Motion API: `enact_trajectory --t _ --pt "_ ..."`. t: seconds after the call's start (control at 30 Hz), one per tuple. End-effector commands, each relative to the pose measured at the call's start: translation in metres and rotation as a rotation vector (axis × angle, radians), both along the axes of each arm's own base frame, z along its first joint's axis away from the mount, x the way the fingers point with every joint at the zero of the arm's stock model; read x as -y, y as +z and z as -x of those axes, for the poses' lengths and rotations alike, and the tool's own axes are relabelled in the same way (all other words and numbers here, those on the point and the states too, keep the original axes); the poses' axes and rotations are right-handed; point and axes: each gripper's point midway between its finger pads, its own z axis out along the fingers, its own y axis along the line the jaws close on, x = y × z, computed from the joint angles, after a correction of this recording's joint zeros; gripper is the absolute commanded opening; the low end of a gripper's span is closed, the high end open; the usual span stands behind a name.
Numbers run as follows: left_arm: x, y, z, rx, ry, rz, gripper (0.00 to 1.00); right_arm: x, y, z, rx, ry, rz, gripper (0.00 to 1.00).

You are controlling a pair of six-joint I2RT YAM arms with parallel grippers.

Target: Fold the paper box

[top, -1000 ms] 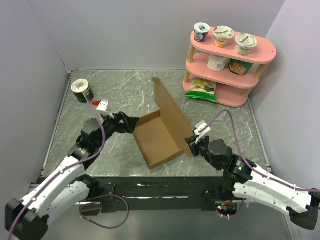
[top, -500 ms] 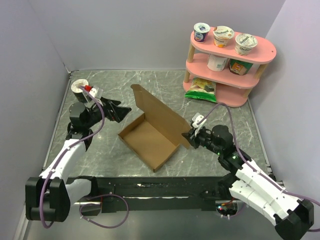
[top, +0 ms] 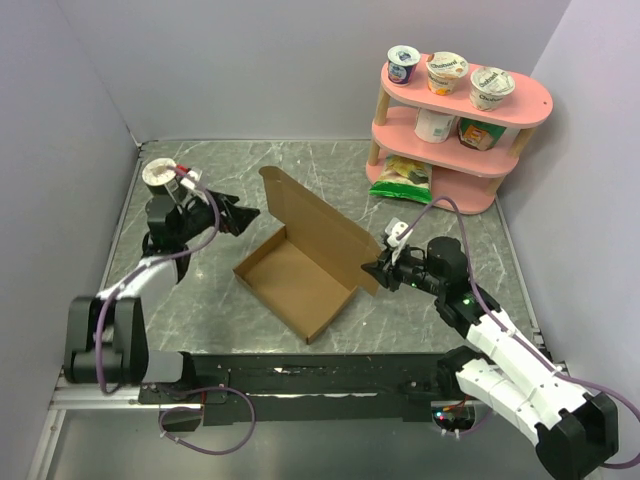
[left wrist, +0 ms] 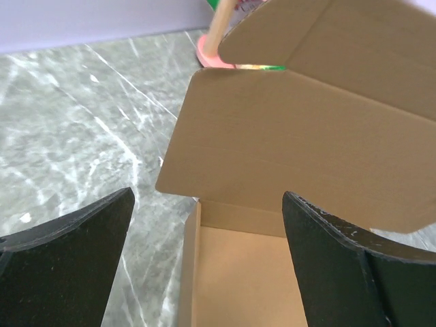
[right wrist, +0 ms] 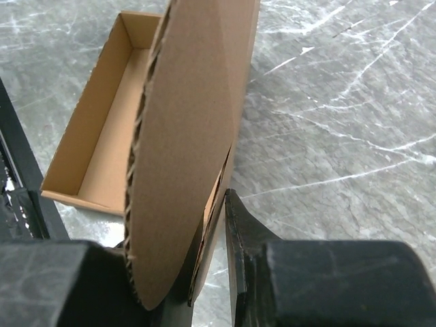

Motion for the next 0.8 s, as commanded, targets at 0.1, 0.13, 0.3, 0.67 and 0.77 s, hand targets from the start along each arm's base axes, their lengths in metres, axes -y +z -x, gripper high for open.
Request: enact_trajectory --t 0.1,0.13,0.3,0.67,0.77 --pt "0.017 0.015 -0.024 0.115 -0.208 -0.024 0.96 -0.007 0.028 -0.006 0.066 0.037 -0.038 0.27" --pt "0.02 0.023 -0.027 0.146 -0.229 -0.015 0.96 -0.007 0.027 -0.006 0.064 0.038 -0.036 0.27" --pt "0.024 0.005 -0.047 0.111 -0.274 -0.009 0.96 -0.006 0.026 -0.008 0.057 0.033 -0.033 0.27" --pt "0.044 0.014 -0.044 0.102 -0.473 0.137 0.96 -0.005 0.018 -0.013 0.03 0.025 -0.02 0.27" --pt "0.053 0.018 -0.035 0.098 -0.524 0.165 0.87 -0.004 0.018 -0.014 0.028 0.02 -0.021 0.27"
